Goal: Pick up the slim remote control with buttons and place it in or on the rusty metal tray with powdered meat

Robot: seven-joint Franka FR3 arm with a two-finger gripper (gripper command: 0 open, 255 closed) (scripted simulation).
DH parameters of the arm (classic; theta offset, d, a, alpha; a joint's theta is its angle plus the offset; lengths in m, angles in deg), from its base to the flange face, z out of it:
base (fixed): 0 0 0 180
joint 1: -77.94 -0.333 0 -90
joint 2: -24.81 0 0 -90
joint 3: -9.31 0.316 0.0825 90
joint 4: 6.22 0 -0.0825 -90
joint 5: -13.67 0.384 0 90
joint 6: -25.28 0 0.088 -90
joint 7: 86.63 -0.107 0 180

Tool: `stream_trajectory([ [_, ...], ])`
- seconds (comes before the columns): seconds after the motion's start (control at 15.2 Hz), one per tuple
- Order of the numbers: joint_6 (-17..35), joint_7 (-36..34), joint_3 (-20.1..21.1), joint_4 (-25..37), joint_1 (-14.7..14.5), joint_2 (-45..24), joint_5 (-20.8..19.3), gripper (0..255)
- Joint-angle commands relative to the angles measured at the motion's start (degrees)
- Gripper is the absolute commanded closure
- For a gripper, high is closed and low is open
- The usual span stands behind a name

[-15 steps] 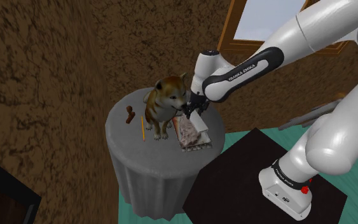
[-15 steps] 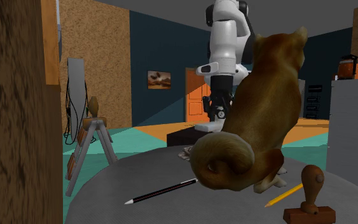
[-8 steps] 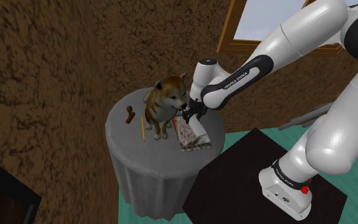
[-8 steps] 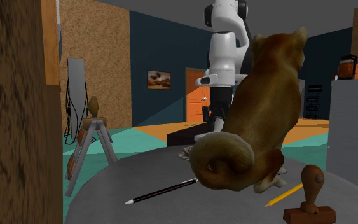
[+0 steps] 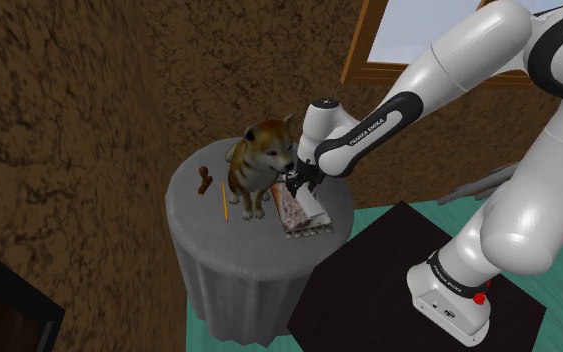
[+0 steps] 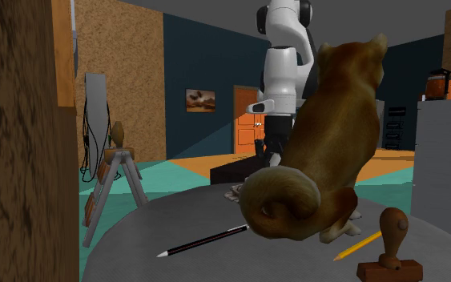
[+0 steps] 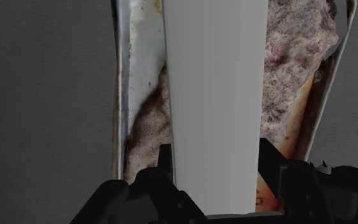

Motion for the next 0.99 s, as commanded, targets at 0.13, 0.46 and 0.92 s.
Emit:
stream_trajectory([
  [0.13,0.1,0.0,0.0,-0.1,0.0,-0.1,0.0,0],
  [0.46,0.0,0.0,0.0,-0.1,0.0,-0.1,0.0,0],
  [0.92,-7.4,1.5,0.7,0.5,0.1,6.9,2.1,0],
])
